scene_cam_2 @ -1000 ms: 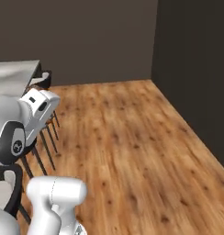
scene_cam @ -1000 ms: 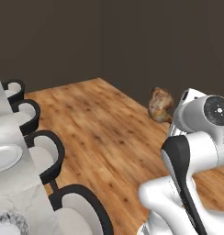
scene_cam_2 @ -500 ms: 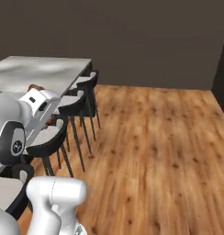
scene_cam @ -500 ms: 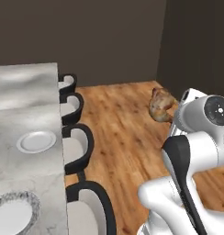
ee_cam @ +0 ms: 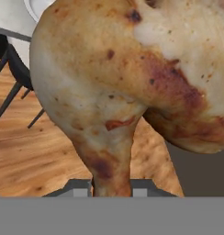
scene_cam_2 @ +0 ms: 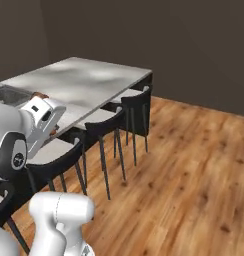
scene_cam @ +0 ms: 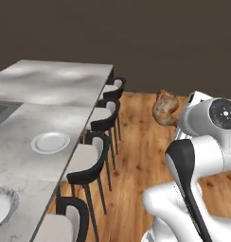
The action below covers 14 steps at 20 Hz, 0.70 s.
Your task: Take the chicken drumsticks from the pan and place one on each plate on the dining counter.
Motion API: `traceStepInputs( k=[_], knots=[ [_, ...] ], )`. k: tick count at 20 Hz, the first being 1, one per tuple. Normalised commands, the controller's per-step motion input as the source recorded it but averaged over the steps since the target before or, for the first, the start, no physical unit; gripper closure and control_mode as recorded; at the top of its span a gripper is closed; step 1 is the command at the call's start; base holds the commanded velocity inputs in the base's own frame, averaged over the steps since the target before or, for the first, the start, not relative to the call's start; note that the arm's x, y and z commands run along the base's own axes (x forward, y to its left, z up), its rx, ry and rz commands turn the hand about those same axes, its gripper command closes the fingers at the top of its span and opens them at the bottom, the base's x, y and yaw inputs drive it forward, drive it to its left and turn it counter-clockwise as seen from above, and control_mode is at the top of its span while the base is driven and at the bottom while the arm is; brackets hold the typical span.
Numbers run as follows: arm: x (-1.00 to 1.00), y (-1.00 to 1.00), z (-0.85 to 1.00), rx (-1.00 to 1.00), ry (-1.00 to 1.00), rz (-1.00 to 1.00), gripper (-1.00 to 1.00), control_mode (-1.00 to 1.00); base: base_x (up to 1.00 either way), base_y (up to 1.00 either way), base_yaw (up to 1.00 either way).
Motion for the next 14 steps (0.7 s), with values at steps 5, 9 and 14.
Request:
traceStepInputs(
  k=[5, 9, 14],
  knots=[
    [0.0, 0.0, 0.0, 0.0, 0.0, 0.0, 1.0, 1.0, 0.42, -0.8, 0.66],
    [0.0, 0.0, 0.0, 0.0, 0.0, 0.0, 1.0, 1.0, 0.5, -0.66, 0.7],
    [0.0, 0.0, 0.0, 0.0, 0.0, 0.0, 1.0, 1.0, 0.72, -0.56, 0.7]
  ],
)
